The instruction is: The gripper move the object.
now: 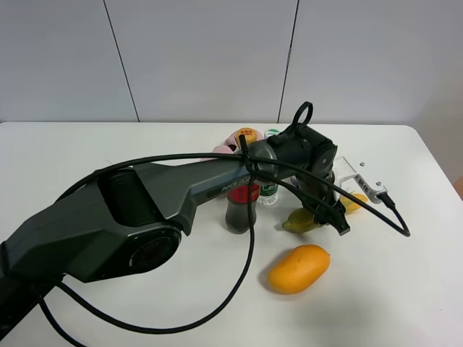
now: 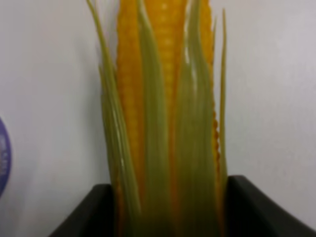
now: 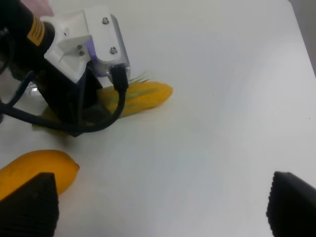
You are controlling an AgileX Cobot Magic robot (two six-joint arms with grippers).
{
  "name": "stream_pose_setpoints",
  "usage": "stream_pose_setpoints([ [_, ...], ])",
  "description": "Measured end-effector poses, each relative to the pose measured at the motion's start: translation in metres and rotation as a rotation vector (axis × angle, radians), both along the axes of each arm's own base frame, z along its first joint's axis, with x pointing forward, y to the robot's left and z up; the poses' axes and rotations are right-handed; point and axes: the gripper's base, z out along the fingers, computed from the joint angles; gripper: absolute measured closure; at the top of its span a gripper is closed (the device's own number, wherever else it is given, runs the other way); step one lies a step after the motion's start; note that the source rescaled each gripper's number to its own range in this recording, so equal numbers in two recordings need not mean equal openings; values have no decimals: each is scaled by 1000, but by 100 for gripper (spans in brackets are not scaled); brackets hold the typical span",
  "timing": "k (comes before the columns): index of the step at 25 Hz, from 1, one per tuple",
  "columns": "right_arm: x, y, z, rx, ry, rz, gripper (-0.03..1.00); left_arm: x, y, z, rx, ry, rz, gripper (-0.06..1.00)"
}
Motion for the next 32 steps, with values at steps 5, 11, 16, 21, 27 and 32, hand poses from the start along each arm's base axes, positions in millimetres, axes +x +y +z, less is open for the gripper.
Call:
stream_pose_setpoints([
  [5,0,0,0,0,0,0,-3,-1,0,0,4,-5,-28,94],
  [11,0,0,0,0,0,0,-3,-2,1,13,3,-8,-40,25],
  [16,0,0,0,0,0,0,-3,-5,5,92,-99,-83,-41,13],
  [21,0,0,0,0,0,0,-3,-35,29,223,-268,-197,-61,13],
  [27,0,0,0,0,0,0,-3,-74,127,378,-382,-455,-10,13],
  [32,0,0,0,0,0,0,-3,-66,237,433,-252,-594,222,13],
])
